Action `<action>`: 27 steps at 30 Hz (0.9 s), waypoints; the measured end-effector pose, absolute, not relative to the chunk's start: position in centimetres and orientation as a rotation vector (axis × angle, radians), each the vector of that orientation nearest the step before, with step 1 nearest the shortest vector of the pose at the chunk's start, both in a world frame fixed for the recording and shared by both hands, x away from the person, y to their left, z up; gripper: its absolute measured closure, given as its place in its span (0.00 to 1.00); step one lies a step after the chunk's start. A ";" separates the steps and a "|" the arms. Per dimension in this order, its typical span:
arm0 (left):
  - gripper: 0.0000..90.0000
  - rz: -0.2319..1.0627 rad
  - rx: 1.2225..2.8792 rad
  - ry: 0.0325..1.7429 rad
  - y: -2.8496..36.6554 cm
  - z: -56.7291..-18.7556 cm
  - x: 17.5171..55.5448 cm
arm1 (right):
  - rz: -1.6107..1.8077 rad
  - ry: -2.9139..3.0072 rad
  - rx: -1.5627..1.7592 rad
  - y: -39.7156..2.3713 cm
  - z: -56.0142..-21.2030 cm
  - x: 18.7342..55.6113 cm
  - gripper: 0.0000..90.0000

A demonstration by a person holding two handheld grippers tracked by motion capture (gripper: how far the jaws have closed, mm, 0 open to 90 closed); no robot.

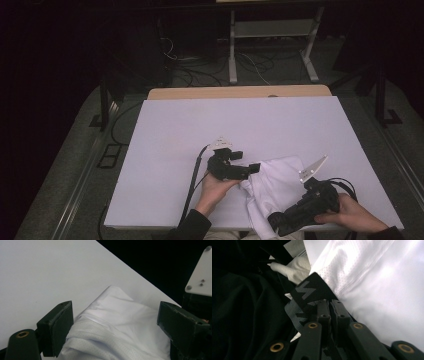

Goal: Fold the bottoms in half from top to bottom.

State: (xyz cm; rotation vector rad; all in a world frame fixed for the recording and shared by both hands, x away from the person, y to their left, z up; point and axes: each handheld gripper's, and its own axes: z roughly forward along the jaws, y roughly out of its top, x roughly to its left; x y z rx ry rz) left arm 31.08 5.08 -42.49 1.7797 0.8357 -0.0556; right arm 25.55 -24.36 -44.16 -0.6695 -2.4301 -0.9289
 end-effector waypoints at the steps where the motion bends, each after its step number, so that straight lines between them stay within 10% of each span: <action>1: 0.14 -0.055 1.780 0.835 5.1 -42.5 31.1 | -0.939 -2.440 -0.665 -24.4 -43.9 25.6 0.91; 27: 0.13 -0.059 1.784 0.863 5.5 -42.7 31.6 | -1.247 -2.525 -0.944 -26.2 -39.8 30.3 0.32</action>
